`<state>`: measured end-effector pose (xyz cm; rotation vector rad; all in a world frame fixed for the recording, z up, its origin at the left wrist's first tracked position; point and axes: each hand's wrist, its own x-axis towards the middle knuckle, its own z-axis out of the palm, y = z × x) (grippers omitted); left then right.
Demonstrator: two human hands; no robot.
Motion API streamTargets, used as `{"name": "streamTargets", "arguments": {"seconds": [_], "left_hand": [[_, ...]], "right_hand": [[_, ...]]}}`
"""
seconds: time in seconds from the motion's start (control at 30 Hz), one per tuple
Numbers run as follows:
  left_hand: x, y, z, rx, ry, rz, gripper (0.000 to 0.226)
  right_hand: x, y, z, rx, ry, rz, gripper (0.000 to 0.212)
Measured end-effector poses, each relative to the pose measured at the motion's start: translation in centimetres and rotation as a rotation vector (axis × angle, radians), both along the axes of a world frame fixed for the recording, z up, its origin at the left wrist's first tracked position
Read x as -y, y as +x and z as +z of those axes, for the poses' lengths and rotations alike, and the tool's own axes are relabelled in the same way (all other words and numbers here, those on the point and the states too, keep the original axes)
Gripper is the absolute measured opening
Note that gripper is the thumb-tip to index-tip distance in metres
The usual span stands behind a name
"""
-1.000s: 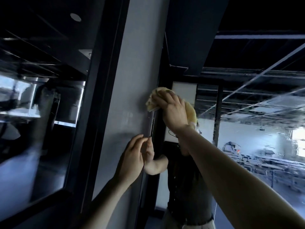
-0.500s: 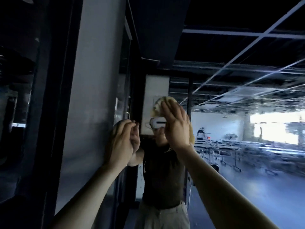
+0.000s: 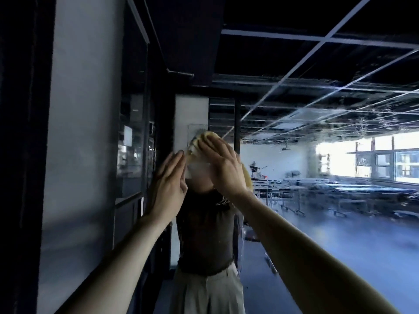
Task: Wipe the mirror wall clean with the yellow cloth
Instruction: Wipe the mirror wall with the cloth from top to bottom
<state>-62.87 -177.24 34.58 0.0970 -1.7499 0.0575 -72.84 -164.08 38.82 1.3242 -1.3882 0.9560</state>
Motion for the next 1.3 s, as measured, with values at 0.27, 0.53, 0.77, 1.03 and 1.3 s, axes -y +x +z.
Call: {"name": "streamTargets", "arguments": {"seconds": [0.27, 0.53, 0.77, 1.03, 1.3], "left_hand": [[-4.4, -3.8, -0.5, 0.027, -0.108, -0.095, 0.066], [-5.9, -5.7, -1.7, 0.128, -0.128, -0.061, 0.071], [-7.9, -6.8, -1.9, 0.145, -0.135, -0.053, 0.074], [-9.7, -7.3, -2.3, 0.138, -0.118, -0.063, 0.063], [-11.6, -8.9, -4.2, 0.118, -0.083, -0.148, 0.071]], "right_hand": [[-8.7, -8.0, -0.1, 0.428, -0.474, -0.01, 0.066], [-8.8, -8.6, -5.9, 0.15, -0.228, -0.216, 0.061], [-11.2, -10.2, -5.4, -0.022, -0.04, -0.198, 0.058], [-15.4, -11.9, 0.0, 0.131, -0.202, -0.207, 0.054], [-16.3, -9.3, -7.9, 0.283, -0.195, -0.252, 0.068]]}}
